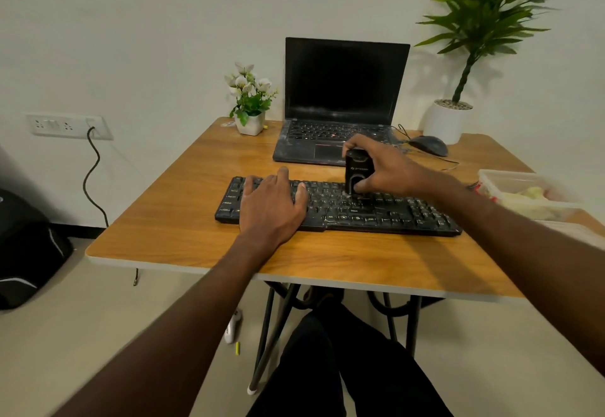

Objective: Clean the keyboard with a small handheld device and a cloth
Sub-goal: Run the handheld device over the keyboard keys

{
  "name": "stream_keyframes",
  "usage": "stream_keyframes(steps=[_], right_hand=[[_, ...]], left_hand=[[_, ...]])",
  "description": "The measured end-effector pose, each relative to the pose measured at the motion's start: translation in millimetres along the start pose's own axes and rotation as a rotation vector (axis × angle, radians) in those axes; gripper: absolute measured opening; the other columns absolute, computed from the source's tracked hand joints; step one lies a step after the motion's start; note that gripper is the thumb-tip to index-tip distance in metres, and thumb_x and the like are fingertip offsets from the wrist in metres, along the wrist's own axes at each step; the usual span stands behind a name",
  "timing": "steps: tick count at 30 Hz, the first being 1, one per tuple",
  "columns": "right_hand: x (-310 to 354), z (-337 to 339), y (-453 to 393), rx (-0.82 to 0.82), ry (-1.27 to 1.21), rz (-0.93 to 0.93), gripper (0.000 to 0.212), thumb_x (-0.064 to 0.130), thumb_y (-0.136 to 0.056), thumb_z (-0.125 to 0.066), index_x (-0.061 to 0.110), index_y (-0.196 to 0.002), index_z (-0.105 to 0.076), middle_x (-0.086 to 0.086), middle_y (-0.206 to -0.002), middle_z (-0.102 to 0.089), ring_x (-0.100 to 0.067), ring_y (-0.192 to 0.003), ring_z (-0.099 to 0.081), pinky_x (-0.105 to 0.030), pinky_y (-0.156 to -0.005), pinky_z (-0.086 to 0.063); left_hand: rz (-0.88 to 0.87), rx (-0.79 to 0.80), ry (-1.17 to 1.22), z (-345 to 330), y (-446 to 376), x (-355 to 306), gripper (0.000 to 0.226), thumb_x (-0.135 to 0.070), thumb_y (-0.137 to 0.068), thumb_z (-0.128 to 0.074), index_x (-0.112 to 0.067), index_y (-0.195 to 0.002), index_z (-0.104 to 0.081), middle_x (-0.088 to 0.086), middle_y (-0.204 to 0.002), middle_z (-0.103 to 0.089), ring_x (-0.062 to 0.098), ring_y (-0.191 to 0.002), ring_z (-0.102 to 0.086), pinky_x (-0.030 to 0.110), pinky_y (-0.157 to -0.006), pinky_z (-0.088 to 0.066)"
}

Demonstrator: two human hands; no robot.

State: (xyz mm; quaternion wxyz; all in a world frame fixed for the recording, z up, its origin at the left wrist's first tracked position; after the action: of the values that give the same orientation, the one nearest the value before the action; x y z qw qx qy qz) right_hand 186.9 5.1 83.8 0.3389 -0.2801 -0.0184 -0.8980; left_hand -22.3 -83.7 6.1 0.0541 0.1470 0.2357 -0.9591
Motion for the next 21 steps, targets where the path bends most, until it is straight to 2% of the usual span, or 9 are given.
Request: stream_keyframes(steps=[3, 6, 11, 16, 19, 21], right_hand=[[-7, 6, 5, -0.040, 0.118, -0.018, 0.074, 0.004, -0.080, -0.081, 0.029, -0.137, -0.041, -0.005, -0.118, -0.057, -0.023, -0.102, -0.064, -0.024, -0.064, -0.058], [-16, 9, 11, -0.092, 0.007, -0.036, 0.073, 0.004, -0.079, -0.083, 0.027, -0.135, -0.043, -0.003, -0.119, -0.057, -0.024, -0.104, -0.065, -0.026, -0.064, -0.060], [-13, 8, 9, -0.156, 0.064, -0.058, 0.077, 0.005, -0.078, -0.083, 0.025, -0.139, -0.040, -0.007, -0.124, -0.057, -0.023, -0.107, -0.061, -0.020, -0.065, -0.052], [-10, 3, 6, -0.030, -0.198, -0.094, 0.070, -0.001, -0.078, -0.081, 0.027, -0.132, -0.046, -0.005, -0.123, -0.056, -0.024, -0.106, -0.065, -0.032, -0.068, -0.064], [-7, 3, 6, -0.018, -0.119, -0.054, 0.068, -0.001, -0.080, -0.080, 0.029, -0.131, -0.045, -0.005, -0.122, -0.055, -0.022, -0.103, -0.064, -0.032, -0.067, -0.064], [-2, 6, 4, 0.103, -0.039, -0.046, 0.069, -0.001, -0.081, -0.078, 0.030, -0.133, -0.044, -0.004, -0.117, -0.056, -0.019, -0.101, -0.063, -0.033, -0.071, -0.062]], left_hand=[[0.000, -0.003, -0.009, 1, 2, 1, 0.062, -0.055, -0.109, -0.024, -0.011, -0.145, -0.050, 0.011, -0.125, -0.073, 0.024, -0.123, -0.065, 0.054, -0.129, -0.019], [-0.007, -0.006, -0.003, 0, 2, -1, 0.062, -0.055, -0.109, -0.023, -0.011, -0.145, -0.050, 0.011, -0.127, -0.072, 0.024, -0.125, -0.064, 0.054, -0.129, -0.018], [0.004, 0.006, -0.012, -1, 2, 0, 0.065, -0.056, -0.109, -0.023, -0.011, -0.148, -0.049, 0.011, -0.130, -0.072, 0.025, -0.128, -0.063, 0.056, -0.130, -0.017], [0.016, -0.002, -0.019, 0, 2, -1, 0.064, -0.054, -0.111, -0.024, -0.010, -0.150, -0.048, 0.012, -0.131, -0.071, 0.025, -0.130, -0.062, 0.054, -0.131, -0.014], [0.010, 0.007, -0.018, 1, 3, -3, 0.063, -0.054, -0.111, -0.024, -0.010, -0.150, -0.048, 0.012, -0.131, -0.071, 0.026, -0.131, -0.061, 0.053, -0.132, -0.013], [0.014, 0.012, -0.014, 1, 3, -3, 0.063, -0.054, -0.111, -0.024, -0.010, -0.150, -0.048, 0.012, -0.132, -0.071, 0.026, -0.132, -0.060, 0.053, -0.132, -0.013]])
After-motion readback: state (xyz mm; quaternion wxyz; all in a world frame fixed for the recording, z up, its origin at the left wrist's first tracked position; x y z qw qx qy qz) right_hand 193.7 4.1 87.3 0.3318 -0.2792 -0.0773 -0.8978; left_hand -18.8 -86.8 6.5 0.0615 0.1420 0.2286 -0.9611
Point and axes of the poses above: each hand's wrist, its own y-axis away from the middle knuckle, its own z-axis out of the back of the hand, x = y × z, the point moved 5 cm from there along -y, towards the middle knuckle
